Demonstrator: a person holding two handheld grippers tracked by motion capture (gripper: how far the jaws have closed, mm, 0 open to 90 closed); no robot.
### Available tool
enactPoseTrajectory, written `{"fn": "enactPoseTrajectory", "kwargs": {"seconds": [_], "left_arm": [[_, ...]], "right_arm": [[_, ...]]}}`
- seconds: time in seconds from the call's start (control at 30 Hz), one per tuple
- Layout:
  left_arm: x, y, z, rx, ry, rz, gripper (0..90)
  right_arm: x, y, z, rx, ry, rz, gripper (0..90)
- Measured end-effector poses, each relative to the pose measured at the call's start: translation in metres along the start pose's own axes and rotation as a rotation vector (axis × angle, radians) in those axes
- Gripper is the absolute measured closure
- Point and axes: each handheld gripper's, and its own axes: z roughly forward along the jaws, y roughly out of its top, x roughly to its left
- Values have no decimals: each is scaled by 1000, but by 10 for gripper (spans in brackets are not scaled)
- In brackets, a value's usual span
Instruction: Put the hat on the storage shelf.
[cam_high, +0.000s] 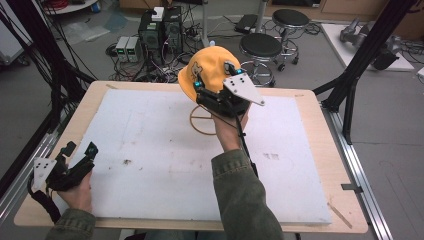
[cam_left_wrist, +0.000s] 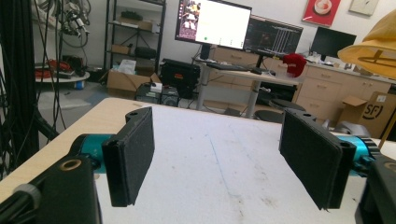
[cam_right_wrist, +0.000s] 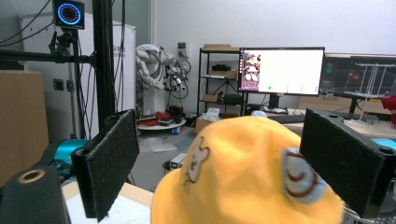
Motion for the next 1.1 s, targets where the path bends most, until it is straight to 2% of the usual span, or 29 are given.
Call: {"fn": "enactPoseTrajectory", "kwargs": {"seconds": [0.23, 0.5, 0.67, 1.1], "left_arm": [[0, 0, -4, 1, 7, -7, 270], [3, 1, -7, -6, 19, -19, 270], [2, 1, -5, -6, 16, -19, 270], [1, 1, -7, -8, 18, -10, 270]], "right_arm": [[-19, -3, -12, 7, -18, 29, 109], [-37, -4, -32, 20, -30, 26, 109], [-50, -2, -51, 33, -55, -12, 109], [-73, -9, -90, 49, -109, -18, 109]]}}
